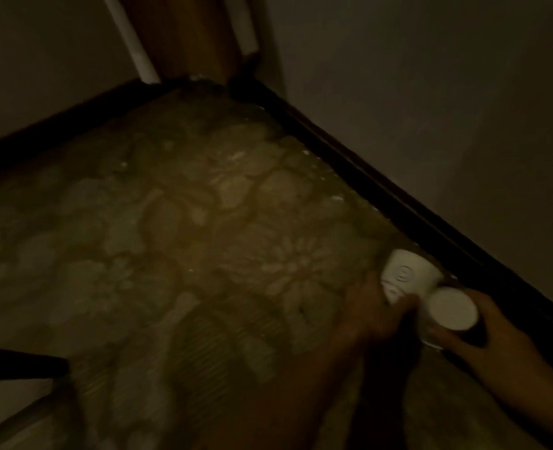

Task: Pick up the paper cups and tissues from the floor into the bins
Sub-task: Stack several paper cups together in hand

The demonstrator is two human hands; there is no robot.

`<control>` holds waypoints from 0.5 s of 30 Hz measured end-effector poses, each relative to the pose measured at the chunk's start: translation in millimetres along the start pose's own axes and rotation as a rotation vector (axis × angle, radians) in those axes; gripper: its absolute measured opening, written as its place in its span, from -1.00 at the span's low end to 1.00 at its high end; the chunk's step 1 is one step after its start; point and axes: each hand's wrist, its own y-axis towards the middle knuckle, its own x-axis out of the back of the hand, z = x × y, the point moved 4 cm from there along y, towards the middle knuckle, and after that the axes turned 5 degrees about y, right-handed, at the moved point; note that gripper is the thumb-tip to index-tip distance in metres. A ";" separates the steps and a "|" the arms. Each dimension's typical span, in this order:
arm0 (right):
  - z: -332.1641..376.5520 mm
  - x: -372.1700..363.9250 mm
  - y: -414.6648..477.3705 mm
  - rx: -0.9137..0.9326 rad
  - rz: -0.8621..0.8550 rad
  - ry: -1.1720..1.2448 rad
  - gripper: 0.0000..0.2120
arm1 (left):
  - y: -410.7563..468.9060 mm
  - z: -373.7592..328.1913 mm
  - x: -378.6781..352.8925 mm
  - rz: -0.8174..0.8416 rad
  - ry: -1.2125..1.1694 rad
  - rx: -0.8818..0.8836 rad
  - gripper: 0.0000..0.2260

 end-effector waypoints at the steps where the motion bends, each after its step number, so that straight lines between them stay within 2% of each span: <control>1: 0.7 6.6 -1.8 0.009 0.000 0.016 -0.44 | 1.1 0.9 -4.1 0.021 -0.055 0.030 -0.38; 6: -12.5 35.7 -19.3 0.078 -0.056 -0.005 -0.52 | -15.7 -7.3 -27.6 0.093 -0.385 0.144 -0.51; 9: -32.2 42.9 -42.0 -0.039 -0.106 0.086 -0.51 | -48.7 -10.6 -37.4 0.169 -0.469 0.265 -0.59; 12: -48.7 43.5 -88.4 -0.305 -0.035 0.229 -0.26 | -96.7 -12.3 -49.3 0.274 -0.384 0.350 -0.68; 15: -41.4 59.0 -135.8 -0.538 -0.055 0.263 0.04 | -148.3 -31.4 -56.7 0.409 -0.318 0.351 -0.59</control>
